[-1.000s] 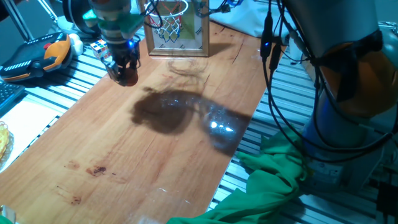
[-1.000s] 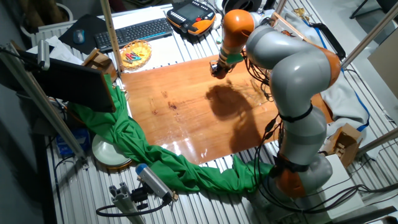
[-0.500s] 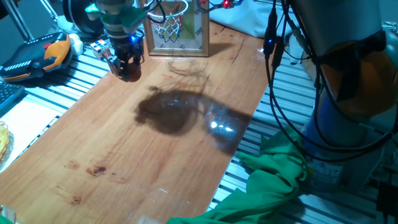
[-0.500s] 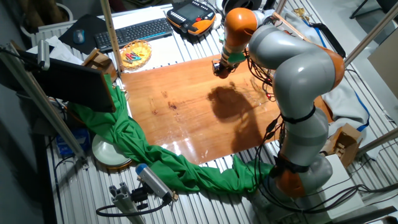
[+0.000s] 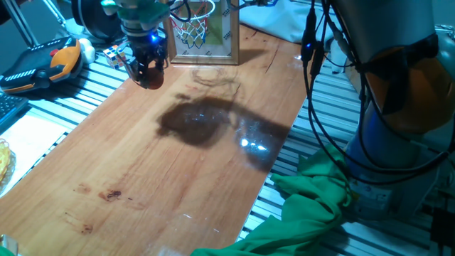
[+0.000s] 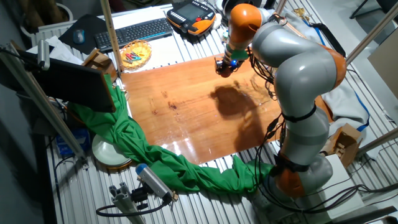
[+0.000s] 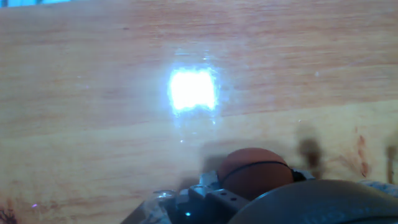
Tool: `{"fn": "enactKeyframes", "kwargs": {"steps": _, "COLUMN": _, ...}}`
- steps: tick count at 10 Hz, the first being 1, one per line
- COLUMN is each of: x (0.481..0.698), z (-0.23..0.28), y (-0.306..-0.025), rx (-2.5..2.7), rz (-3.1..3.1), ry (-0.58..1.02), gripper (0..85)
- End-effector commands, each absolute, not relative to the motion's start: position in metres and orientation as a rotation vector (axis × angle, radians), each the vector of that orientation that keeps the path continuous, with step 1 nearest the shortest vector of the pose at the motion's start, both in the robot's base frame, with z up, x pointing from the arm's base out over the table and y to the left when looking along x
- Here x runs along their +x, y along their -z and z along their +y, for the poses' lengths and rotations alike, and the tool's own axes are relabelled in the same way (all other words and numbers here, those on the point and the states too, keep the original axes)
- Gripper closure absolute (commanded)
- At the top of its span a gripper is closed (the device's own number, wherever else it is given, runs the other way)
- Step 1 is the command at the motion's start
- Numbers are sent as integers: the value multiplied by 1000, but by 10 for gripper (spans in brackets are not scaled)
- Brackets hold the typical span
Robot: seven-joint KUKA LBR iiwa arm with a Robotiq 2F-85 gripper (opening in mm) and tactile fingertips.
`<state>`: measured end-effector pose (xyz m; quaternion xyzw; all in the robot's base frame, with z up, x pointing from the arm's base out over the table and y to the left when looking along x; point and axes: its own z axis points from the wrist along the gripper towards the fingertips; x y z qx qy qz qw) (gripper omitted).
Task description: Grab a basketball, release it and shoot it into the basket
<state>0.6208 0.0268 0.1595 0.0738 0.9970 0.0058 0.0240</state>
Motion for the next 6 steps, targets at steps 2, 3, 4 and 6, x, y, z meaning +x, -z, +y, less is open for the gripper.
{"fn": "enactKeyframes", "kwargs": {"steps": 2, "x": 621, "z": 27, "y": -159, "rx": 313, "rz": 3068, "ry": 0, "gripper": 843}}
{"fn": "enactKeyframes", "kwargs": {"steps": 3, "x": 621, "z": 27, "y": -159, "rx": 347, "rz": 3052, "ry": -5, "gripper": 843}}
{"fn": "enactKeyframes", "kwargs": {"steps": 4, "x": 621, "z": 27, "y": -159, "rx": 376, "rz": 3035, "ry": -11, "gripper": 843}}
{"fn": "enactKeyframes", "kwargs": {"steps": 6, "x": 621, "z": 27, "y": -159, "rx": 429, "rz": 3011, "ry": -10, "gripper": 843}}
